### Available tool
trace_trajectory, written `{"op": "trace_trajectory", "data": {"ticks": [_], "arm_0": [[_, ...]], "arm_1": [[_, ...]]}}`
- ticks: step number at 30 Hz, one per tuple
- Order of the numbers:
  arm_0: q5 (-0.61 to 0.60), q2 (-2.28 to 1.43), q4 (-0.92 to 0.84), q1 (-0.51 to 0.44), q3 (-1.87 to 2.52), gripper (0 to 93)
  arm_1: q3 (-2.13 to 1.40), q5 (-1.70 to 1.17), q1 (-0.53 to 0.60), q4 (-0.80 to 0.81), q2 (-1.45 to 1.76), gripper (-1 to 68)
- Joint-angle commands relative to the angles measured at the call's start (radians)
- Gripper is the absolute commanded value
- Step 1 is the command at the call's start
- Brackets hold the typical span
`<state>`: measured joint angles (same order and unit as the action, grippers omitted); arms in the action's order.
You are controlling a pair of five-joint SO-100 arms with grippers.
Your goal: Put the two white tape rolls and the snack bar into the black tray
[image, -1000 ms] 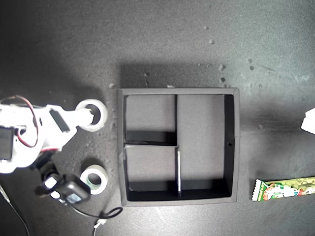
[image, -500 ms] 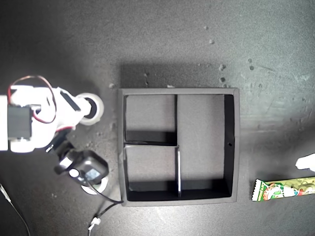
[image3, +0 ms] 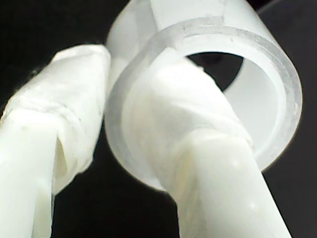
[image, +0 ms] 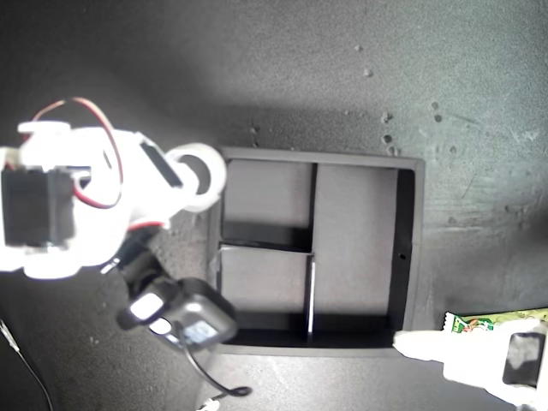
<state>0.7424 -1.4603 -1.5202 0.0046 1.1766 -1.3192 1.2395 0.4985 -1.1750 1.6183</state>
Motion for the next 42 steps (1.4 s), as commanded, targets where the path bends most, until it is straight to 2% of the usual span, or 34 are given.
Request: {"op": "trace_trajectory", "data": {"ticks": [1, 4, 10, 16, 25, 30, 37, 40, 42], "arm_0": [[0.000, 0.184, -0.164, -0.048, -0.413, 1.4], [0.011, 0.403, -0.313, -0.078, -0.779, 1.3], [0.087, 0.423, -0.311, -0.100, -0.687, 1.3], [0.123, 0.459, -0.311, -0.126, -0.661, 2.7], [0.158, 0.520, -0.311, -0.160, -0.689, 11.4], [0.143, 0.456, -0.311, -0.127, -0.693, 12.7], [0.115, 0.325, -0.313, -0.080, -0.653, 12.7], [0.120, 0.253, -0.313, -0.097, -0.611, 12.0], [0.137, 0.175, -0.313, -0.118, -0.561, 11.4]], "arm_1": [[0.046, 0.360, 0.066, -0.084, 0.005, 33.5], [0.049, 0.500, 0.109, -0.161, -0.005, 33.4], [-0.072, 0.752, 0.175, -0.238, 0.008, 33.2], [-0.178, 0.853, 0.218, -0.166, 0.003, 33.1], [-0.318, 0.939, 0.291, -0.032, 0.008, 31.5], [-0.459, 0.979, 0.324, 0.015, 0.009, 31.5], [-0.609, 0.973, 0.321, 0.161, 0.009, 31.4], [-0.695, 1.023, 0.348, 0.224, 0.014, 29.2], [-0.744, 1.046, 0.353, 0.267, 0.015, 24.6]]}}
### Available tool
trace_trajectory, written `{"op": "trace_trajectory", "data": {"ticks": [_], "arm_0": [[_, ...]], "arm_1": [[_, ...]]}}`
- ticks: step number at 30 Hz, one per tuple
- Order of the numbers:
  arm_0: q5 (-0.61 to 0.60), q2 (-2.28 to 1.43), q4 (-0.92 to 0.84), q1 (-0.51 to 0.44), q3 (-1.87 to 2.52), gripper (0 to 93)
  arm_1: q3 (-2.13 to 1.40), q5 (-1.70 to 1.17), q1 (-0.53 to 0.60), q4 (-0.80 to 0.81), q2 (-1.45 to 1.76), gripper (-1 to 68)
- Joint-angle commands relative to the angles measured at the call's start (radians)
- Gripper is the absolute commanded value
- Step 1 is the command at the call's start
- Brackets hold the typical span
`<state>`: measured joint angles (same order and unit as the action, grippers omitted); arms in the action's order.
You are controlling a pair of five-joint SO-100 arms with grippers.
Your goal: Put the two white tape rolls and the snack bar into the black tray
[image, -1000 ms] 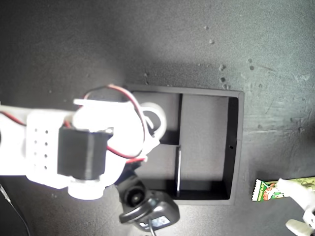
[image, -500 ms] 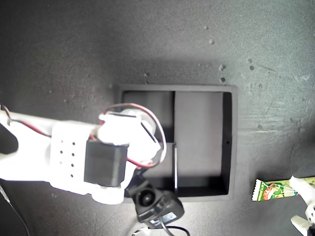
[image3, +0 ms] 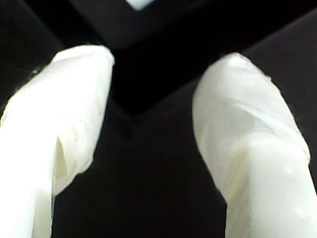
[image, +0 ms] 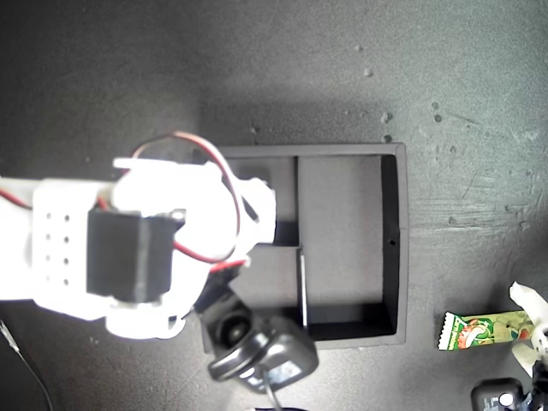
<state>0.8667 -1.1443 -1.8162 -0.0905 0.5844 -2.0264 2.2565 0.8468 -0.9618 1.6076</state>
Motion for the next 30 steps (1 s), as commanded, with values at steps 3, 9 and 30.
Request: {"op": "trace_trajectory", "data": {"ticks": [3, 9, 30], "arm_0": [[0.049, -0.288, -0.017, -0.081, 0.118, 10.9], [0.272, -0.552, -0.014, -0.249, 0.440, 11.6], [0.462, -0.268, 0.256, -0.505, 0.801, 13.2]], "arm_1": [[-0.029, 0.078, 0.000, -0.011, 0.035, 4.2], [0.295, 0.276, -0.037, -0.529, 0.081, -0.5], [0.189, -0.847, -0.611, -0.015, 0.281, -0.7]]}}
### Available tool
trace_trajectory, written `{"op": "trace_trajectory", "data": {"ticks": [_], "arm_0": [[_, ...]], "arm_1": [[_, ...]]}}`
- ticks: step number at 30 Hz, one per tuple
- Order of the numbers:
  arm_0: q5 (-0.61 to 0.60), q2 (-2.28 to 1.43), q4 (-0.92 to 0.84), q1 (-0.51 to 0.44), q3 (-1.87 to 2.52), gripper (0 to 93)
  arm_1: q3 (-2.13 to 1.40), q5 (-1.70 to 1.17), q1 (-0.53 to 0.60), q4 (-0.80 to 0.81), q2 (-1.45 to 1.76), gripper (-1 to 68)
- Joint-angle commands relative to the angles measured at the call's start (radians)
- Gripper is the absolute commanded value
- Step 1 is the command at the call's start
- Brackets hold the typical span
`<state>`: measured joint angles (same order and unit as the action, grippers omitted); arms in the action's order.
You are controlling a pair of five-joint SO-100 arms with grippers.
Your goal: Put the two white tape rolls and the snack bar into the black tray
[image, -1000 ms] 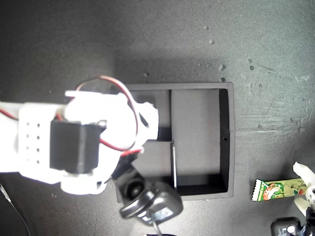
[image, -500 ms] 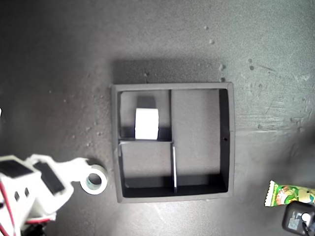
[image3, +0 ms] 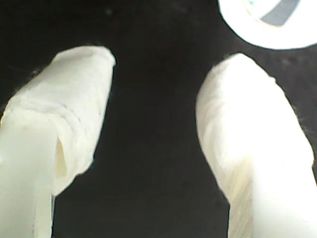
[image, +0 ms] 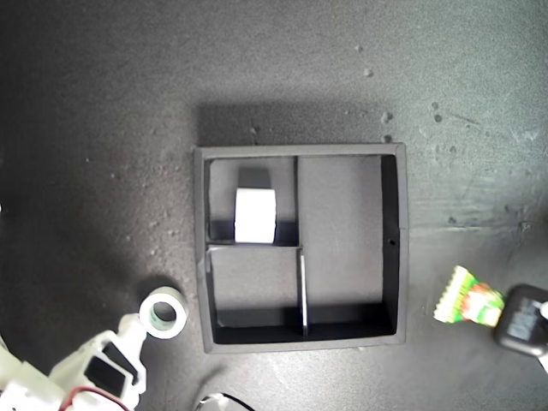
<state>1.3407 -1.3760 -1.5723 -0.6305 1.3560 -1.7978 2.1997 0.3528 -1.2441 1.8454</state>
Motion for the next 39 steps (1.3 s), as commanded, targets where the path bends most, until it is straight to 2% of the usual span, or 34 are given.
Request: {"op": "trace_trajectory", "data": {"ticks": [1, 5, 8, 13, 17, 19, 31, 39], "arm_0": [[-0.014, -0.054, 0.021, 0.043, 0.052, 13.3], [-0.009, -0.129, 0.066, 0.046, 0.130, 13.4], [-0.003, -0.166, 0.112, 0.020, 0.158, 13.3], [0.009, -0.169, 0.244, 0.006, 0.242, 13.4], [0.015, -0.155, 0.331, 0.009, 0.276, 13.4], [0.018, -0.150, 0.344, 0.008, 0.268, 13.4], [-0.021, -0.143, 0.397, 0.025, 0.255, 13.1], [-0.021, -0.057, 0.451, 0.057, 0.264, 13.2]], "arm_1": [[-0.023, -0.928, -0.144, 0.293, 0.041, -0.7], [0.133, -1.410, -0.212, 0.308, 0.032, -0.7], [0.298, -1.726, -0.209, 0.262, 0.021, -0.7], [0.689, -2.026, -0.166, 0.081, -0.204, -0.7], [1.085, -2.088, -0.161, -0.110, -0.532, -0.7], [1.164, -2.088, -0.163, -0.156, -0.629, -0.7], [0.977, -2.016, -0.181, -0.081, -0.684, -0.7], [1.071, -2.016, -0.230, -0.046, -0.758, -0.6]]}}
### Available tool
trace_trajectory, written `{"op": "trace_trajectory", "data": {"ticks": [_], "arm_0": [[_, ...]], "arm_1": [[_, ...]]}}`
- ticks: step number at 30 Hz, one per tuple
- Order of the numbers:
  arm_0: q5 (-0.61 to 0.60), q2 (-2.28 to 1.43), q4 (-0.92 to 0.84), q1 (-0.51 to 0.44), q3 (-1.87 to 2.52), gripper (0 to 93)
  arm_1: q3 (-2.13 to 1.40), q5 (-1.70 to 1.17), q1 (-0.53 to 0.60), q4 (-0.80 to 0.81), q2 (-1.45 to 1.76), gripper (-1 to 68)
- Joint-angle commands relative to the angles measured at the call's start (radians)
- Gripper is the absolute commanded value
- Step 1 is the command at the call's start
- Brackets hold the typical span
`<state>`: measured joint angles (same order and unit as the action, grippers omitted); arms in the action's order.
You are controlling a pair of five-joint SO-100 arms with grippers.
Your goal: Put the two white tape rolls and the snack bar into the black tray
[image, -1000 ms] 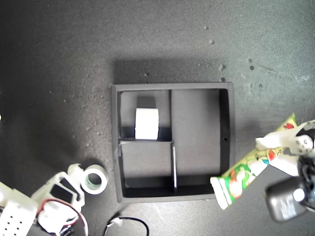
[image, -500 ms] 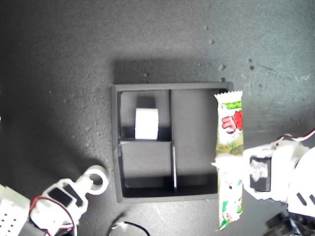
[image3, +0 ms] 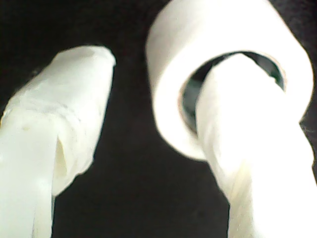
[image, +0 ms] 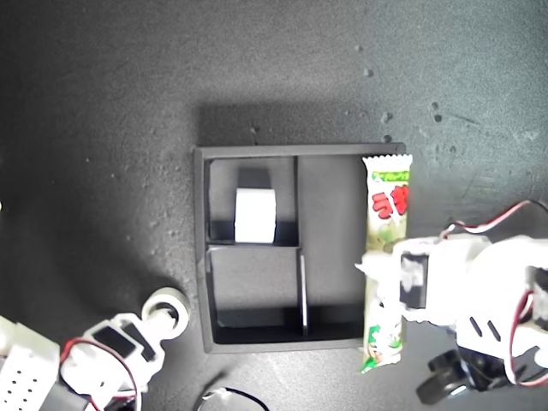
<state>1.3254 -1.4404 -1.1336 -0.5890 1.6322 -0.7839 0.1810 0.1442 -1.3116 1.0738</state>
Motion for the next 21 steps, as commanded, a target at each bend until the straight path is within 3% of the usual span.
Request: {"op": "trace_trajectory", "data": {"ticks": [1, 8, 11, 12, 19, 21], "arm_0": [[-0.003, 0.020, 0.012, 0.021, -0.014, 13.0], [0.009, 0.037, 0.005, 0.075, -0.008, 1.0], [-0.044, -0.072, -0.132, 0.101, -0.075, 0.2], [-0.075, -0.107, -0.202, 0.115, -0.126, 0.2], [-0.333, -0.080, -0.465, 0.239, -0.646, 0.1], [-0.376, 0.038, -0.517, 0.250, -0.841, 0.1]], "arm_1": [[0.060, 0.002, -0.029, 0.031, 0.014, -0.6], [0.034, -0.012, -0.098, 0.071, 0.012, 0.0], [-0.043, -0.012, -0.118, 0.071, 0.012, 20.7], [-0.064, -0.009, -0.121, 0.071, 0.012, 22.5], [0.005, 0.003, -0.094, -0.005, 0.012, 21.5], [0.153, 0.081, -0.086, -0.063, 0.012, 12.6]]}}
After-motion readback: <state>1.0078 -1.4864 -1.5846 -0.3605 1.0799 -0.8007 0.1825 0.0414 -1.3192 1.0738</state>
